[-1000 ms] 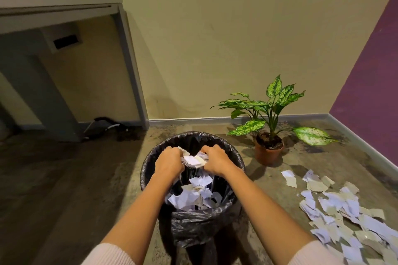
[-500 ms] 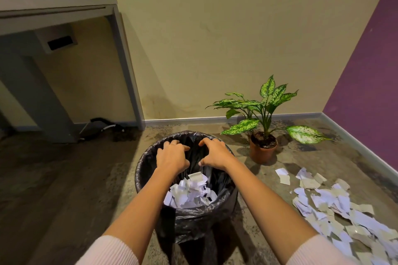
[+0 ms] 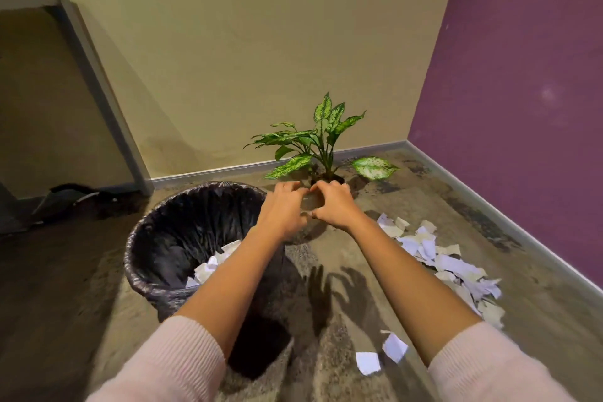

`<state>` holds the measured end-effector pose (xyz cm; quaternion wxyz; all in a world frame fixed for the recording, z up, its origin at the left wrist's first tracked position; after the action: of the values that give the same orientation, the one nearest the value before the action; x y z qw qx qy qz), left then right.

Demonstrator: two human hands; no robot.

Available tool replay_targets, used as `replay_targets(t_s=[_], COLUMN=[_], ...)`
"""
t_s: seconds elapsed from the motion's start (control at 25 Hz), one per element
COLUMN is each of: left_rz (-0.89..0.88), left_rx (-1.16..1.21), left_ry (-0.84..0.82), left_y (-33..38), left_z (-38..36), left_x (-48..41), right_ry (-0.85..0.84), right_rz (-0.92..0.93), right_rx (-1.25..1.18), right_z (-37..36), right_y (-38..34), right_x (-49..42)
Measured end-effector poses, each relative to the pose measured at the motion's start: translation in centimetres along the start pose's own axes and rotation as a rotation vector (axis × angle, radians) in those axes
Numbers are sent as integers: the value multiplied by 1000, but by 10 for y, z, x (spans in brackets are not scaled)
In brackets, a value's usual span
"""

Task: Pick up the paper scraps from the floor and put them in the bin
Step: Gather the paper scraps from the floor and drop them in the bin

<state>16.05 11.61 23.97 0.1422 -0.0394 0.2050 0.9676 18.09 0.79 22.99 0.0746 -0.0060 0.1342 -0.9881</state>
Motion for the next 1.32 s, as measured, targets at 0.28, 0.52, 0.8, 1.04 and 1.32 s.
replay_targets(t_s=[0.28,0.52,0.8,1.04,1.32], left_rz=[-96,-105,15,43,87], left_rx=[75,148,55,57,67], left_ry=[-262,-576,-772,-695,-709], left_y=[75,96,71,57,54], left_z=[-131,-245,-329,-349,-350], left_x=[11,58,104,117,115], right_ry=[-144,-299,-444,-479,-405], right_rz=[-173,-281,-241,-109,-57], right_rx=[50,60,140,241,281], right_z=[-38,-110,-200,-243,-250], right_y=[123,195,222,210,211], right_x=[61,122,162,165,171])
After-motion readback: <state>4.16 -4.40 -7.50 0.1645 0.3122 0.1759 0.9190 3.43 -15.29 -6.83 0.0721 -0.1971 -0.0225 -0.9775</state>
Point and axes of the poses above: each hand's wrist, its own x-axis away from the middle knuckle, its own z-axis out of the back of the hand, y = z × x, the point moved 8 cm from there along -x, towards the middle knuckle, and after that the axes turned 13 degrees about x, right-handed, at the moved point
